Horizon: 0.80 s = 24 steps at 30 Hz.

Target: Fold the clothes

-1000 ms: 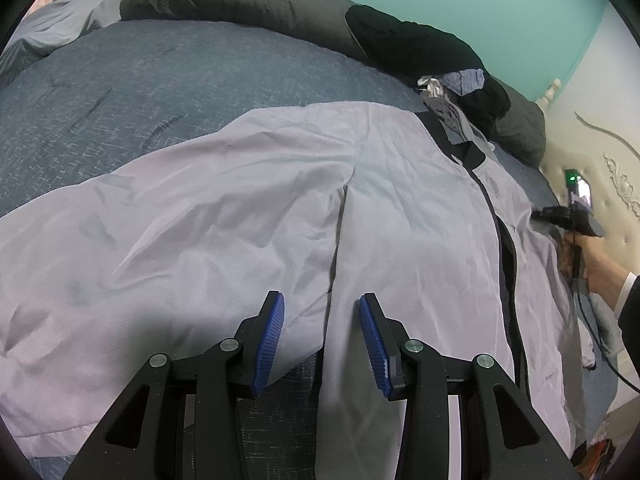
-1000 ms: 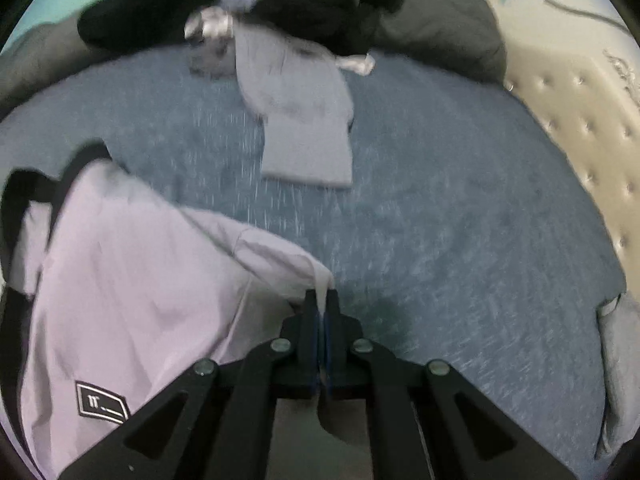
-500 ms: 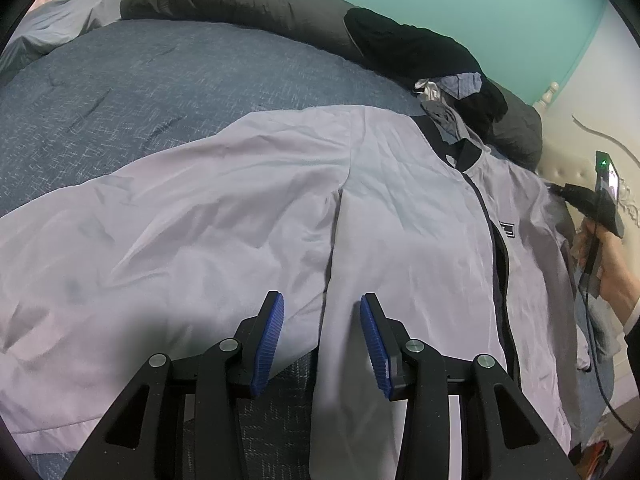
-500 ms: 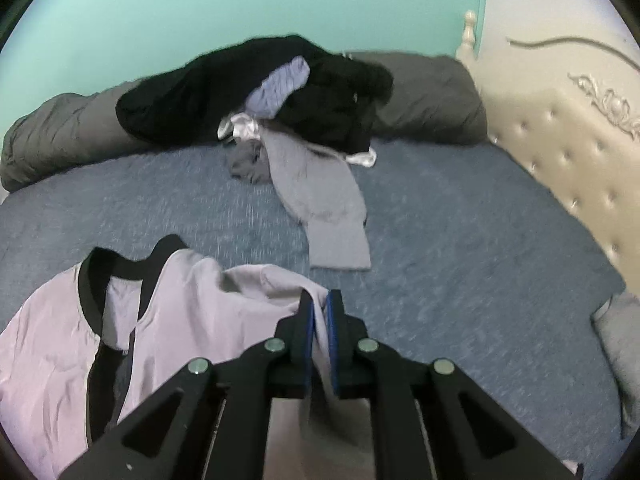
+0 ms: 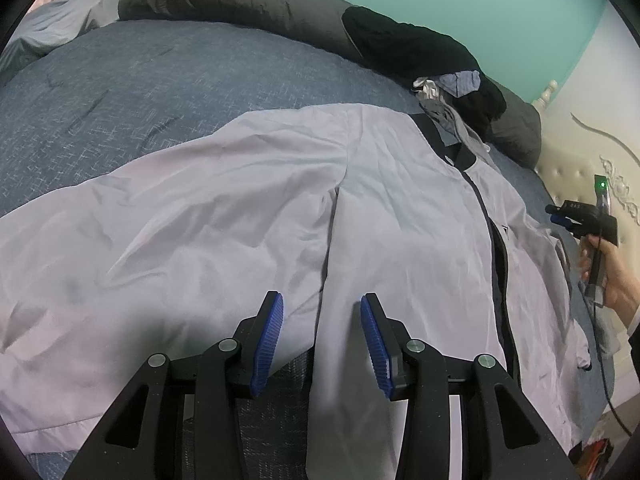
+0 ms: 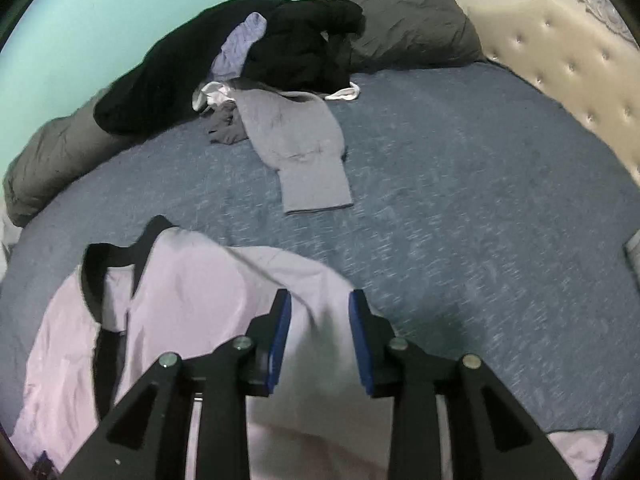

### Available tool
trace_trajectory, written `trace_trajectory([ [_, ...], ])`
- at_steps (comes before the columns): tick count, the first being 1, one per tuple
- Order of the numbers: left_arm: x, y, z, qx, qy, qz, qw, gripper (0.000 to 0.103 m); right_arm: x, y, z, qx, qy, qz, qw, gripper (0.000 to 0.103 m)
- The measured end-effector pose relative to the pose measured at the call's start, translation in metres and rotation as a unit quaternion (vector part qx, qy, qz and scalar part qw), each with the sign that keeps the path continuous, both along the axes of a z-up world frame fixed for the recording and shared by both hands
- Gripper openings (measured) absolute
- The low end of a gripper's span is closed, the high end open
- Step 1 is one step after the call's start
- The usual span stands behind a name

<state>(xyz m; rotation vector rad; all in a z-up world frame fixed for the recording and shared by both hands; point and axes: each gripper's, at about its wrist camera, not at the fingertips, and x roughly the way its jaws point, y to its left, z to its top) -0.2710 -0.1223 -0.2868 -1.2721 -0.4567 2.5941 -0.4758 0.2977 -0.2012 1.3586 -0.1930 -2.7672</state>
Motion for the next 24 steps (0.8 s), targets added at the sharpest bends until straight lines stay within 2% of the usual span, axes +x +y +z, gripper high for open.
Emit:
trace_trajectory([
  [3, 0.000, 0.001, 0.000, -0.001, 0.000, -0.001, 1.0000, 0.044, 0.005, -0.024, 0.004, -0.007, 0.010, 0.037, 0.999, 0.030],
  [6, -0.001, 0.002, -0.002, -0.001, -0.003, -0.002, 1.0000, 0.045, 0.011, -0.060, -0.003, -0.040, -0.008, 0.094, 0.995, 0.033],
  [9, 0.000, 0.002, -0.001, 0.000, -0.001, -0.003, 1.0000, 0.045, 0.017, -0.098, -0.013, -0.045, -0.028, 0.149, 0.987, 0.035],
  [12, 0.000, 0.001, 0.001, 0.003, 0.001, -0.003, 1.0000, 0.045, 0.020, -0.126, -0.029, -0.034, -0.048, 0.176, 0.983, 0.041],
  [15, 0.000, 0.000, 0.000, 0.006, -0.001, -0.002, 1.0000, 0.045, 0.024, -0.154, -0.046, -0.023, -0.068, 0.201, 0.977, 0.043],
  [18, 0.000, 0.000, 0.000, 0.008, 0.000, -0.002, 1.0000, 0.045, 0.027, -0.163, -0.059, -0.025, -0.075, 0.198, 0.977, 0.043],
  [24, 0.000, 0.000, 0.001, 0.009, 0.001, -0.002, 1.0000, 0.046, 0.028, -0.187, -0.081, 0.050, -0.088, 0.221, 0.970, 0.042],
])
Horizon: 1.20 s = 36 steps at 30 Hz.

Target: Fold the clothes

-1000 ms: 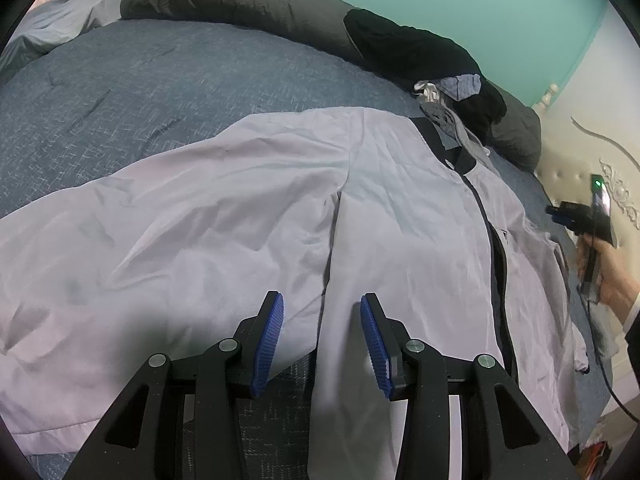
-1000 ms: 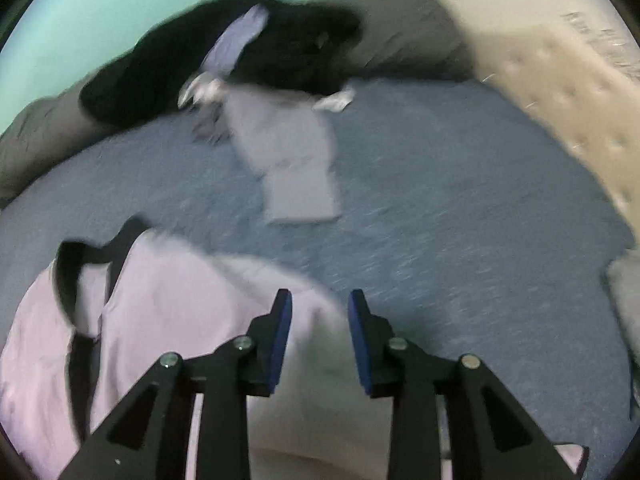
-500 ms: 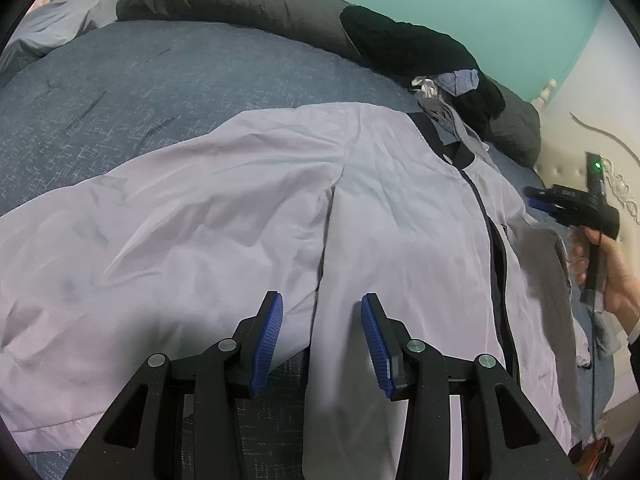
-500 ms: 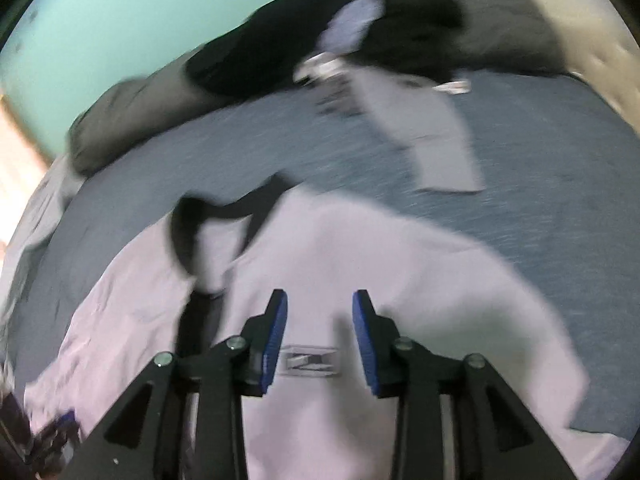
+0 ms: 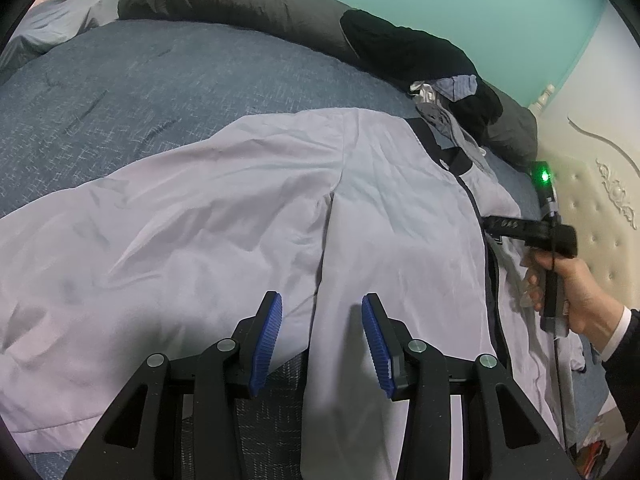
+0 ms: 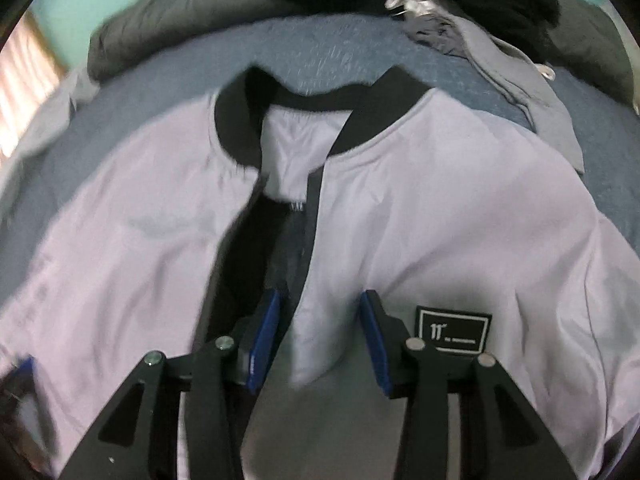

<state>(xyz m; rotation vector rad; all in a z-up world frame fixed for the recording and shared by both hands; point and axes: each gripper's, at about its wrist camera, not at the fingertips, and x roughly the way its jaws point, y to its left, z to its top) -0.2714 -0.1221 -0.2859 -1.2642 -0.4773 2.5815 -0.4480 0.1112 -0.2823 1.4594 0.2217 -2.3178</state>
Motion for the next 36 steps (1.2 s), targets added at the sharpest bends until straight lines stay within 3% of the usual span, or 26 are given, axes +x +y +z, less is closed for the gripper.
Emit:
trace_trajectory([
  [2, 0.000, 0.001, 0.000, -0.001, -0.001, -0.002, 1.0000, 0.046, -0.001, 0.000, -0.002, 0.000, 0.001, -0.001, 1.000, 0.040],
  [6, -0.001, 0.001, -0.001, -0.002, -0.002, -0.004, 1.0000, 0.046, -0.001, 0.012, 0.004, -0.067, 0.003, -0.018, 0.998, 0.014],
  [7, -0.001, 0.001, -0.001, -0.002, -0.001, -0.003, 1.0000, 0.046, 0.000, 0.015, 0.006, -0.092, 0.003, -0.019, 0.996, 0.014],
  [11, -0.001, -0.001, -0.001, -0.005, -0.003, 0.002, 1.0000, 0.046, -0.001, 0.015, 0.002, -0.092, 0.000, -0.010, 0.996, 0.014],
  [15, 0.000, 0.001, 0.002, -0.011, 0.002, -0.001, 0.9999, 0.046, 0.003, 0.031, 0.011, -0.106, 0.008, -0.021, 0.994, 0.018],
  [17, 0.001, 0.003, 0.005, -0.016, 0.005, -0.003, 0.9999, 0.046, 0.014, 0.056, 0.027, -0.137, 0.020, -0.041, 0.989, 0.028],
  [19, 0.004, 0.006, 0.008, -0.021, 0.007, -0.006, 0.9997, 0.047, 0.025, 0.084, 0.045, -0.171, 0.035, -0.056, 0.983, 0.031],
  [26, 0.029, 0.024, 0.028, -0.047, 0.024, -0.016, 0.9985, 0.047, 0.079, 0.201, 0.097, -0.147, 0.048, -0.118, 0.981, 0.034],
  [28, 0.038, 0.031, 0.033, -0.046, 0.020, -0.019, 0.9986, 0.047, 0.098, 0.245, 0.099, -0.143, 0.036, -0.142, 0.979, 0.040],
  [30, 0.047, 0.037, 0.038, -0.040, 0.013, -0.022, 0.9989, 0.047, 0.117, 0.286, 0.097, -0.135, 0.023, -0.165, 0.977, 0.053],
  [36, 0.070, 0.057, 0.060, -0.038, 0.004, -0.032, 0.9988, 0.048, 0.179, 0.392, 0.084, -0.145, -0.001, -0.239, 0.960, 0.057],
])
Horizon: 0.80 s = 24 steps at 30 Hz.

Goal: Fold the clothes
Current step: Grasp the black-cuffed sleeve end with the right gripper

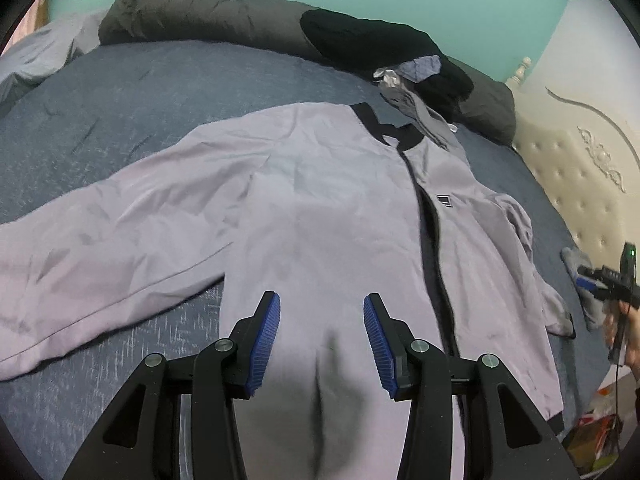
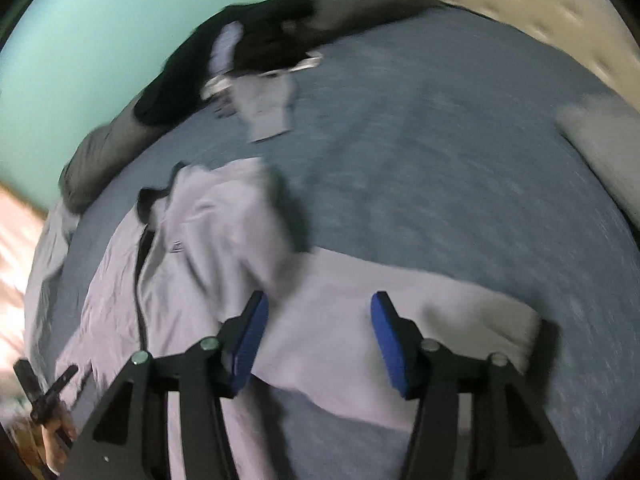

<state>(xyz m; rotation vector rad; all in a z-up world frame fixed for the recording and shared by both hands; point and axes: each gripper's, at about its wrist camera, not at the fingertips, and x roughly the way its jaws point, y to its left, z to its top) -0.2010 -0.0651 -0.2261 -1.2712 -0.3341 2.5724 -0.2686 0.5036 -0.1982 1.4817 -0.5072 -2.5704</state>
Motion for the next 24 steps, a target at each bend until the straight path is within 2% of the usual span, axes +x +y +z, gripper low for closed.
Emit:
trace_trajectory([
  [7, 0.020, 0.021, 0.020, -0.032, -0.001, -0.007, 0.9995, 0.052, 0.044, 0.075, -0.025, 0.004, -0.030, -0.057, 0.998, 0.058],
  [14, 0.031, 0.030, 0.029, -0.046, -0.004, -0.011, 0.9989, 0.052, 0.071, 0.124, -0.053, -0.007, -0.055, -0.112, 0.992, 0.058],
  [19, 0.034, 0.037, 0.030, -0.057, -0.005, -0.013, 0.9983, 0.052, 0.075, 0.129, -0.066, -0.042, -0.048, -0.099, 0.993, 0.058],
  [24, 0.036, 0.039, 0.028, -0.056, -0.012, -0.012, 0.9983, 0.052, 0.068, 0.117, -0.084, -0.052, -0.074, -0.072, 0.993, 0.056],
])
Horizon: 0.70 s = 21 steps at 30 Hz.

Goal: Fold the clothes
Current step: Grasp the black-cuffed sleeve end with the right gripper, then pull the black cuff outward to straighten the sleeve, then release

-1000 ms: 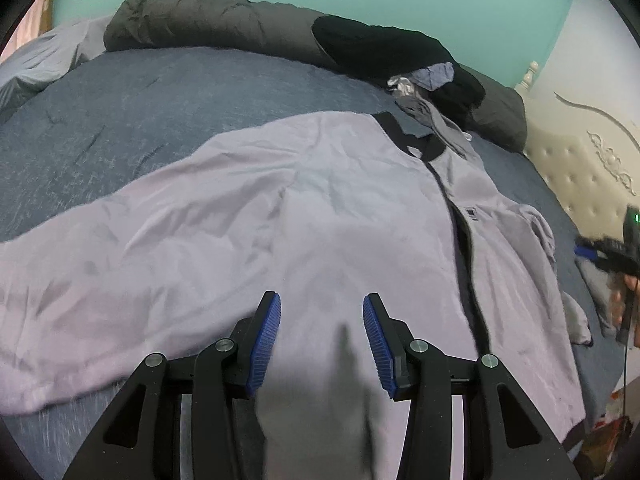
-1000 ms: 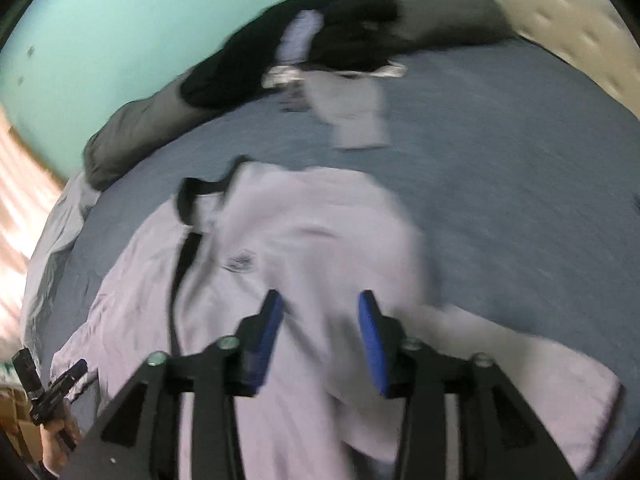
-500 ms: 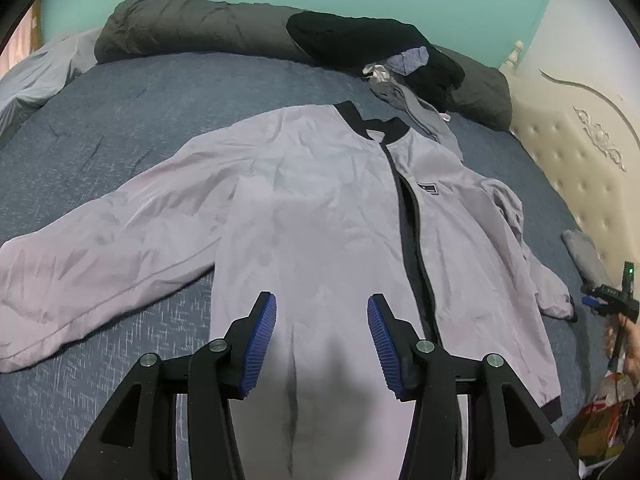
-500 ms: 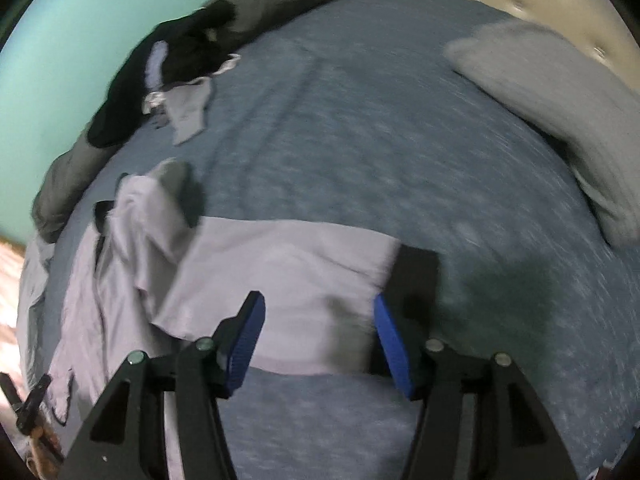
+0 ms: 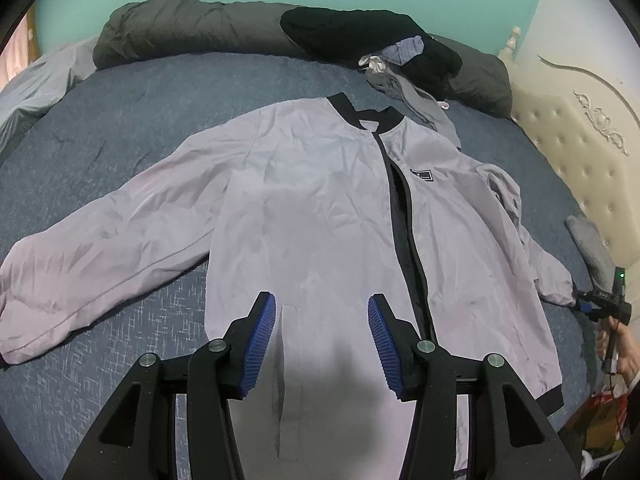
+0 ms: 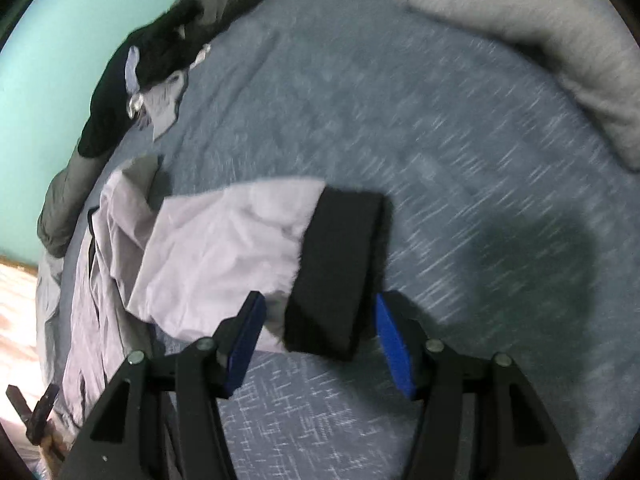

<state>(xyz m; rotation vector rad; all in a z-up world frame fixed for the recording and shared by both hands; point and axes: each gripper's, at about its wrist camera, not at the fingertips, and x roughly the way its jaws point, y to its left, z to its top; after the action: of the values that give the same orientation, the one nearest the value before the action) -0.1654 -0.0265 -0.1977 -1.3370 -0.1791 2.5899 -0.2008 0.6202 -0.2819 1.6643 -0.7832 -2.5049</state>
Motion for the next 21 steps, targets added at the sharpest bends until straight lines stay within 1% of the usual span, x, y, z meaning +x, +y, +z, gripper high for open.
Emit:
trace_trajectory([
  [1, 0.000, 0.000, 0.000, 0.000, -0.001, 0.000, 1.0000, 0.052, 0.000, -0.002, 0.000, 0.007, 0.003, 0.000, 1.000, 0.055],
  [3, 0.001, 0.001, 0.001, -0.002, -0.001, -0.001, 1.0000, 0.052, 0.000, -0.005, 0.000, 0.023, 0.009, -0.001, 1.000, 0.046],
  [4, 0.001, 0.002, 0.001, -0.002, -0.002, -0.001, 1.0000, 0.052, 0.000, -0.006, 0.001, 0.031, 0.012, -0.001, 0.999, 0.044],
  [5, 0.001, 0.002, 0.001, -0.003, -0.002, -0.002, 1.0000, 0.052, 0.001, -0.006, 0.002, 0.037, 0.014, -0.002, 0.999, 0.037],
  [7, 0.002, 0.004, 0.002, -0.003, -0.001, -0.002, 1.0000, 0.052, 0.003, -0.004, 0.004, 0.049, 0.018, -0.005, 0.999, 0.016],
  [8, 0.002, 0.005, 0.004, -0.002, 0.001, -0.003, 1.0000, 0.052, 0.005, -0.001, 0.007, 0.049, 0.024, -0.009, 0.998, 0.011],
  [9, 0.002, 0.006, 0.005, -0.003, 0.003, -0.004, 1.0000, 0.052, 0.007, 0.002, 0.011, 0.049, 0.033, -0.012, 0.998, 0.009],
  [14, 0.004, 0.014, 0.009, -0.003, 0.008, -0.010, 0.9999, 0.052, 0.018, 0.017, 0.040, 0.071, 0.071, -0.022, 0.995, 0.006],
  [21, 0.007, 0.028, 0.016, -0.002, 0.014, -0.021, 0.9997, 0.052, 0.035, 0.064, 0.095, 0.108, 0.121, -0.060, 0.985, 0.006],
])
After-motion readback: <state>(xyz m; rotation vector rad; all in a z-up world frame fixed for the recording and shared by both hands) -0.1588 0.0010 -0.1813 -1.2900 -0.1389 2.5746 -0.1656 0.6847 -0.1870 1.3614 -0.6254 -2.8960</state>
